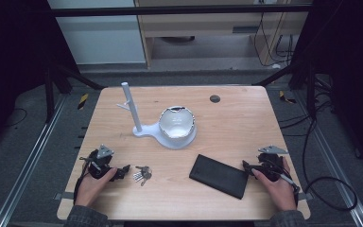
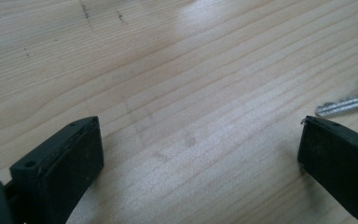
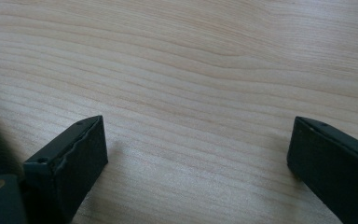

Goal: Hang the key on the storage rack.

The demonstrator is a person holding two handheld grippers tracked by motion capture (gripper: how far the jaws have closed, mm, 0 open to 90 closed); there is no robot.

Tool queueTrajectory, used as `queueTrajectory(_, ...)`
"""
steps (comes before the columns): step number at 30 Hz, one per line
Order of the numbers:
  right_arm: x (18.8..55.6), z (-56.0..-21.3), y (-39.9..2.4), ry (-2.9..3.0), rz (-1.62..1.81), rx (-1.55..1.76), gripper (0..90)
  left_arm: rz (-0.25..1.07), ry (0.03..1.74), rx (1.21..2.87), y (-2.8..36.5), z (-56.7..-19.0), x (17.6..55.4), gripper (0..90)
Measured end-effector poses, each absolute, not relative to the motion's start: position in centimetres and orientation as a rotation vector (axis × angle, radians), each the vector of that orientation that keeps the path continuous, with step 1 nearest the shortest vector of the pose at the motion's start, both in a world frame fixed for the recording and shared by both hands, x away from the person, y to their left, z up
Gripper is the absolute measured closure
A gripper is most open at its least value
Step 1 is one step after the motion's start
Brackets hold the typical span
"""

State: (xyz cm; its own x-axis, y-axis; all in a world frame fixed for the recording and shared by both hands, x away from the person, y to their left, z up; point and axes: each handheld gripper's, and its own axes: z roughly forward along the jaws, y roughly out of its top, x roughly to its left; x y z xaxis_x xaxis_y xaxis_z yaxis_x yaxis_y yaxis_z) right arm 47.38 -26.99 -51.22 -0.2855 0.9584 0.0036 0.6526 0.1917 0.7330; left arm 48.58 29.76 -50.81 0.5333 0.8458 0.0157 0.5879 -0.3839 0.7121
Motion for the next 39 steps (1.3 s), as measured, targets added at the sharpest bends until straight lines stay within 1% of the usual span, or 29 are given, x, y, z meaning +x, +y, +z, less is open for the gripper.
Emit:
queueTrajectory(2, 47.3, -51.2, -27.0, 2.013, 0.881, 1.502, 5.1, 0.486, 1.154, 2.11, 29.9, -50.7, 48.4, 0.3)
queueTrajectory(4, 47.3, -51.2, -26.9, 2.014, 0.886, 1.504, 5.1, 0.494, 1.16, 2.093, 30.0, -50.3, 48.3, 4.5)
queueTrajectory(8, 47.2, -51.2, -26.9, 2.017, 0.884, 1.497, 5.1, 0.524, 1.155, 2.067, 30.0, -49.7, 47.9, 4.4)
queueTrajectory(13, 47.1, -51.2, -26.9, 2.019, 0.884, 1.498, 5.1, 0.516, 1.121, 2.115, 29.2, -49.5, 47.3, 4.5)
queueTrajectory(19, 47.1, -51.2, -26.9, 2.019, 0.88, 1.496, 5.1, 0.538, 1.033, 2.115, 27.4, -48.1, 45.8, 4.5)
queueTrajectory(25, 47.1, -51.2, -26.8, 2.018, 0.881, 1.498, 5.1, 0.511, 0.984, 2.128, 25.8, -48.0, 45.4, 3.3)
queueTrajectory(28, 47.1, -51.2, -26.8, 2.017, 0.881, 1.499, 5.1, 0.491, 0.952, 2.175, 24.3, -48.0, 45.0, 3.0)
queueTrajectory(33, 47.1, -51.2, -26.8, 2.017, 0.881, 1.499, 5.1, 0.471, 0.914, 2.226, 23.0, -47.8, 44.4, 4.1)
queueTrajectory(39, 47.1, -51.2, -26.8, 2.018, 0.881, 1.498, 5.0, 0.466, 0.892, 2.231, 22.0, -47.5, 43.7, 6.3)
